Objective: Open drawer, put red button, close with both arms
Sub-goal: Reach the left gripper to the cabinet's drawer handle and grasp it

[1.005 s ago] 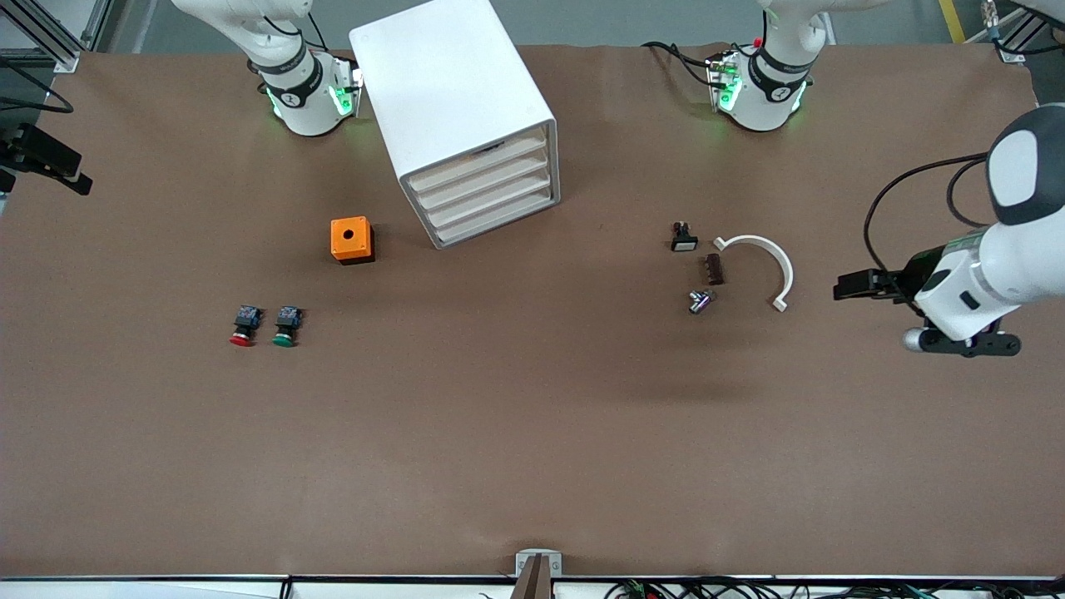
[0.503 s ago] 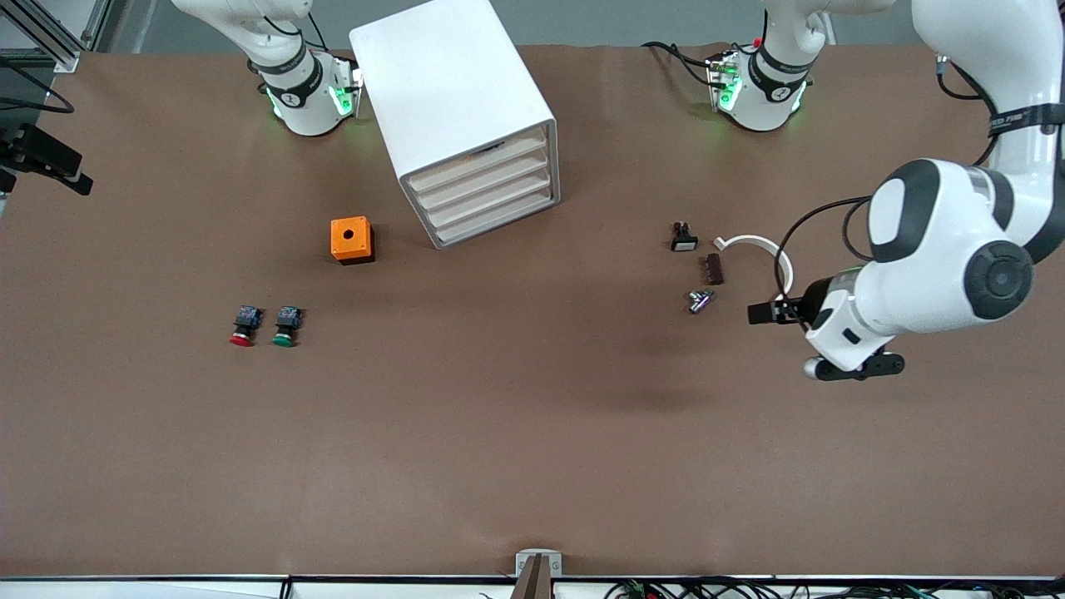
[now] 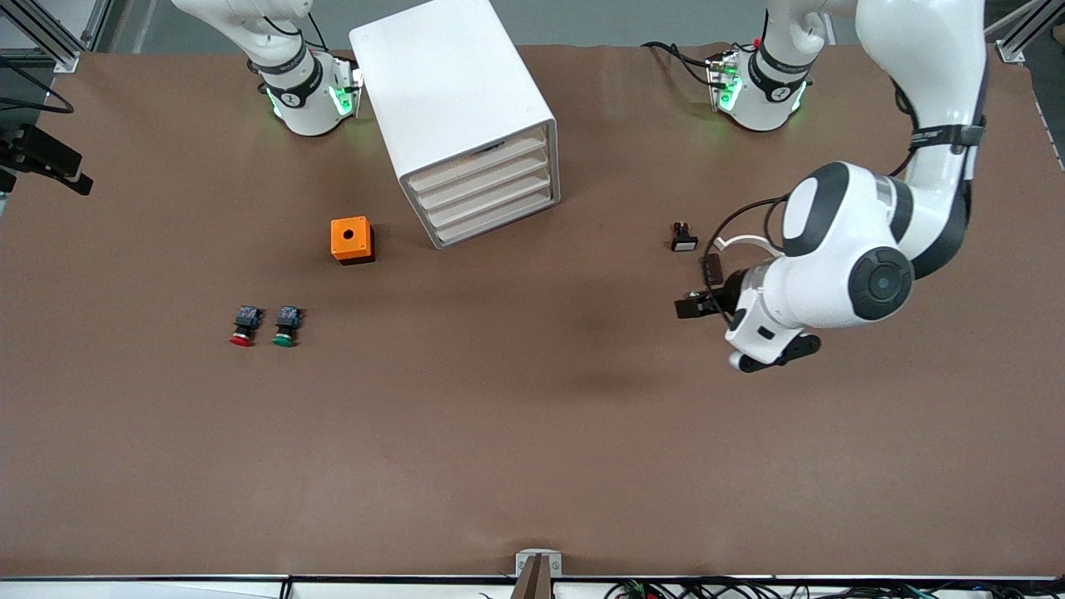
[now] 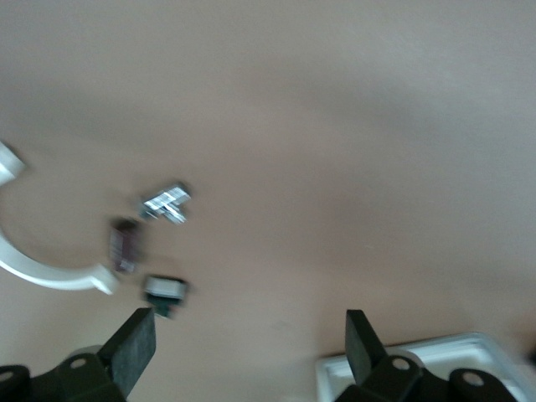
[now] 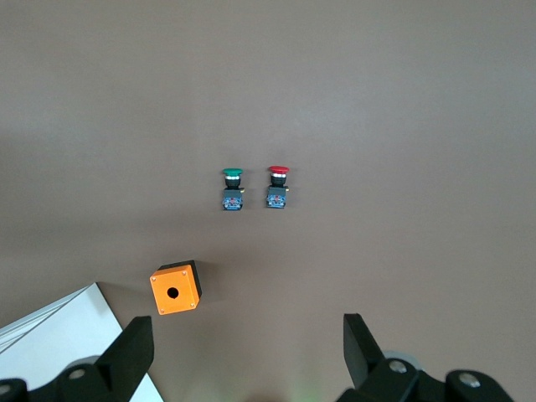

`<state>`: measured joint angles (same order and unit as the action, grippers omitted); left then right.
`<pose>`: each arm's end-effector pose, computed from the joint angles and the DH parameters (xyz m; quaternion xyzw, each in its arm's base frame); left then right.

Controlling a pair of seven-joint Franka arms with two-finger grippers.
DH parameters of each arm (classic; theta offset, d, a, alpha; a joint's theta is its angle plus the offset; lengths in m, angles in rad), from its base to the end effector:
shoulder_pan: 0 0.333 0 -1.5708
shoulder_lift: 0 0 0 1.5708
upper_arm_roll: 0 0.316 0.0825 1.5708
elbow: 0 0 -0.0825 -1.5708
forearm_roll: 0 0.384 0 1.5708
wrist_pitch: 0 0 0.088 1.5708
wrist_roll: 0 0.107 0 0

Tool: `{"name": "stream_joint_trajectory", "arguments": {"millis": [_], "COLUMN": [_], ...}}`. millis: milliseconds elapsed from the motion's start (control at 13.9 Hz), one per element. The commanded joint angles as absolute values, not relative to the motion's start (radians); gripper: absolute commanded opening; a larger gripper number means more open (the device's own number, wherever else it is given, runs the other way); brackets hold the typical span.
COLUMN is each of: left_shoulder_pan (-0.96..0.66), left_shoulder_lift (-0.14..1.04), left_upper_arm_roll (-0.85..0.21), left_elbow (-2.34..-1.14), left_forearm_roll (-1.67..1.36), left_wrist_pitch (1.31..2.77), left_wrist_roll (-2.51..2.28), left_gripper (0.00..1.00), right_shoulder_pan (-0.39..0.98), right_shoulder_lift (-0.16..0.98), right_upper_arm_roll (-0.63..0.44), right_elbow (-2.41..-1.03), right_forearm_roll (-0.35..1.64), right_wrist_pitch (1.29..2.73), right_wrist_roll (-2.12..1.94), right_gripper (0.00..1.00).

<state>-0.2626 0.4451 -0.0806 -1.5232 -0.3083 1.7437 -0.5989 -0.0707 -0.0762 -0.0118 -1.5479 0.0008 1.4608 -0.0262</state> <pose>0.6149 -0.2412 0.3919 0.9654 0.1695 -0.1730 0.0968 0.5172 -0.0430 0.6665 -0.9996 0.0281 0.0054 0.0011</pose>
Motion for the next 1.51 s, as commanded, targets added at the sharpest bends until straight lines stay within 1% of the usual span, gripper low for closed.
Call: {"name": "stream_joint_trajectory", "arguments": {"millis": [0, 144, 359, 431, 718, 1149, 1436], "left_shoulder_pan": [-0.274, -0.308, -0.344, -0.353, -0.417, -0.408, -0.394], "left_shoulder_lift": [0.485, 0.498, 0.538, 0.555, 0.613, 0.709, 0.759], "left_upper_arm_roll": [-0.078, -0.078, -0.078, -0.081, -0.081, -0.081, -0.08], "left_elbow": [-1.467, -1.465, -1.414, -1.392, -1.378, -1.374, -1.376], "left_forearm_roll": [-0.452, -0.498, -0.613, -0.633, -0.655, -0.84, -0.92], "left_wrist_pitch": [1.736, 1.735, 1.714, 1.707, 1.658, 1.556, 1.458], "left_wrist_roll": [-0.762, -0.88, -1.122, -1.206, -1.451, -1.751, -1.946], "left_gripper": [1.0, 1.0, 1.0, 1.0, 1.0, 1.0, 1.0], "right_shoulder_pan": [-0.08, -0.08, -0.08, -0.08, -0.08, -0.08, -0.08], "right_shoulder_lift": [-0.104, -0.104, -0.104, -0.104, -0.104, -0.104, -0.104], "right_upper_arm_roll": [-0.005, -0.005, -0.005, -0.005, -0.005, -0.005, -0.005], "right_elbow": [-1.572, -1.572, -1.572, -1.572, -1.572, -1.572, -1.572], "right_forearm_roll": [0.006, 0.005, 0.006, 0.005, 0.006, 0.005, 0.006], "right_wrist_pitch": [1.462, 1.462, 1.462, 1.462, 1.462, 1.462, 1.462], "right_wrist_roll": [-0.015, -0.015, -0.015, -0.015, -0.015, -0.015, -0.015], "right_gripper": [1.0, 1.0, 1.0, 1.0, 1.0, 1.0, 1.0]}}
